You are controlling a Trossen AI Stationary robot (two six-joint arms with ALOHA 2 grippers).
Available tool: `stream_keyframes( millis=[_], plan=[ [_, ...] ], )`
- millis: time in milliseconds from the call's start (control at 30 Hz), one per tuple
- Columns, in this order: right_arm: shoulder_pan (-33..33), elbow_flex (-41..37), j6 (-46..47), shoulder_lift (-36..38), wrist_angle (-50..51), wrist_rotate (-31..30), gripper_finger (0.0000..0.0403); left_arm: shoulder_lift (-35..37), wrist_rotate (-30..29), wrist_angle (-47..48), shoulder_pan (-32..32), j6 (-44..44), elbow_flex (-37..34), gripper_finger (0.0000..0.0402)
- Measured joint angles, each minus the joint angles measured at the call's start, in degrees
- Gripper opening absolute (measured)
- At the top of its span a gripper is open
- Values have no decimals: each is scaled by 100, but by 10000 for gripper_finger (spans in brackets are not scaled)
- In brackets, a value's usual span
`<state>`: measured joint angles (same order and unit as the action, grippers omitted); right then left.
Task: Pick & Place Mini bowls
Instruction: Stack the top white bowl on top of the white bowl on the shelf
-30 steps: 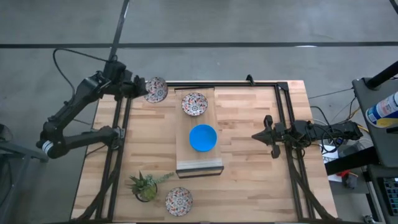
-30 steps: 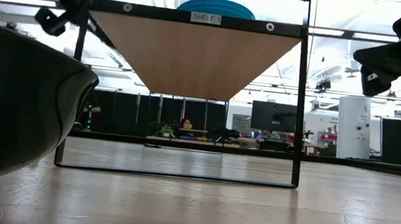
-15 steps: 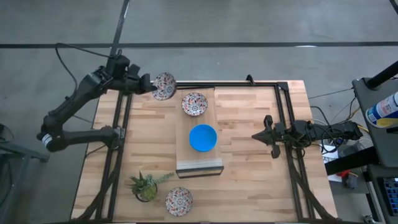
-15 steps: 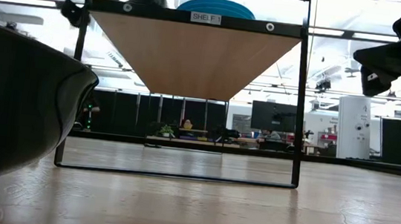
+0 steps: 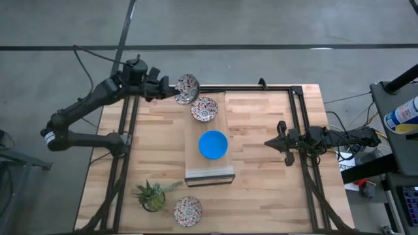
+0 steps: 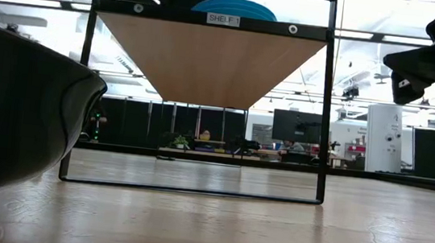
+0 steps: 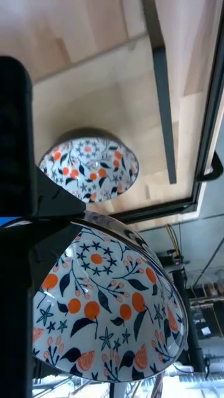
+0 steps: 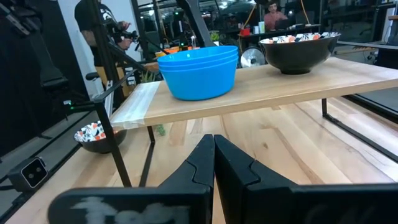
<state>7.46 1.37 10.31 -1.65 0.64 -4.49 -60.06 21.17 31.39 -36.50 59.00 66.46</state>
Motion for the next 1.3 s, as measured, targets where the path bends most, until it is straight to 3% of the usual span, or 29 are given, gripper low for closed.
stream_keyframes(
  millis=[167,367,633,867,1033,1300],
  plan=[
    [2,0,0,0,0,0,8,-345,-221,-34,304,116,165,0],
    [2,0,0,0,-1,0,8,-1108,-218,250,543,84,913,0],
    [2,0,-1,1,-1,0,8,-2300,-328,2320,517,-744,2448,0],
    [2,0,0,0,0,0,8,-3053,-415,3003,685,-1128,3410,0],
    [0,0,0,0,-2,-2,8,-3339,-810,3650,699,-1335,3617,0],
    [1,0,-2,1,-1,0,9,-3425,-1004,3606,834,-1381,3491,0]
  ],
)
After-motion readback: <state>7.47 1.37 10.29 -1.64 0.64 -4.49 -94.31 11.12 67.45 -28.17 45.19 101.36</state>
